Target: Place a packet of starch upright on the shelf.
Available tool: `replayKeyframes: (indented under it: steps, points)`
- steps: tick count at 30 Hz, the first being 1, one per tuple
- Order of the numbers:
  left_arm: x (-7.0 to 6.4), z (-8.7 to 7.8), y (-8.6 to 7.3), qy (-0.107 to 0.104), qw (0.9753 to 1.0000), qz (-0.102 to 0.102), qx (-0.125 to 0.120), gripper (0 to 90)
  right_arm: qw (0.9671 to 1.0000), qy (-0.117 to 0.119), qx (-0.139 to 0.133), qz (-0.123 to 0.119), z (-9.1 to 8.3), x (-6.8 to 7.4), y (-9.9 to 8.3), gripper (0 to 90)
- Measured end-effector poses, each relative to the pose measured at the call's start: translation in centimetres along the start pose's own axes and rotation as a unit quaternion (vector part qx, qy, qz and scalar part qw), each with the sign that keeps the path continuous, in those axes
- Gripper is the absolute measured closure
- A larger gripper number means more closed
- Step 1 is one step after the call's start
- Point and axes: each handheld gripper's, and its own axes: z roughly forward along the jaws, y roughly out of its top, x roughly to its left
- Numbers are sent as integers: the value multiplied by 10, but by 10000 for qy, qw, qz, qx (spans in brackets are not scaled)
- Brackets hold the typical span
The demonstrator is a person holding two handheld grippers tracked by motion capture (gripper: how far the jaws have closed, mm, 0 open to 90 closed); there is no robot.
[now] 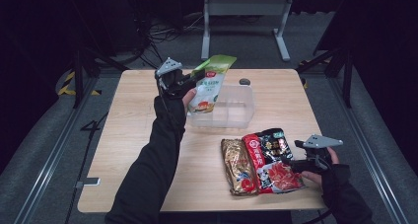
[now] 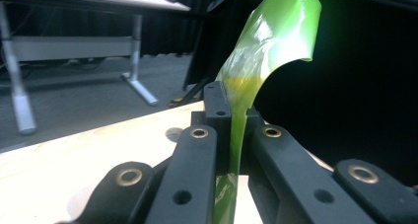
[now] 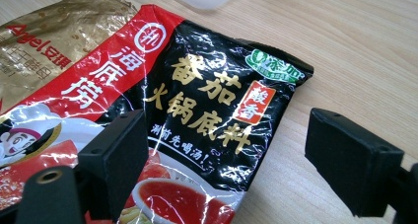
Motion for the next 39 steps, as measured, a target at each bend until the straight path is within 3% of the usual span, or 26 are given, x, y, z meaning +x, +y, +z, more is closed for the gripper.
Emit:
replayKeyframes:
  steps: [7,16,25,27,32,33,39]
  points:
    - [8,16,-1,285,9995,-130,-54,900,10000,3,10,7,0,0,-1,172]
    - [14,35,1,784,9968,-61,-126,900,10000,7,23,-5,1,0,-2,172]
    - [22,57,-4,939,9950,-292,-198,900,10000,21,48,17,1,0,-3,172]
    - [23,62,-7,1073,9936,-313,-139,900,10000,23,58,11,2,0,-3,172]
    - [23,70,-13,966,9946,-359,-97,898,10000,25,55,19,2,0,-3,172]
    - [21,72,-15,862,9956,-355,10,896,10000,27,54,20,2,0,-3,172]
    - [23,71,-23,778,9960,-206,385,848,9999,14,89,-45,2,1,-3,172]
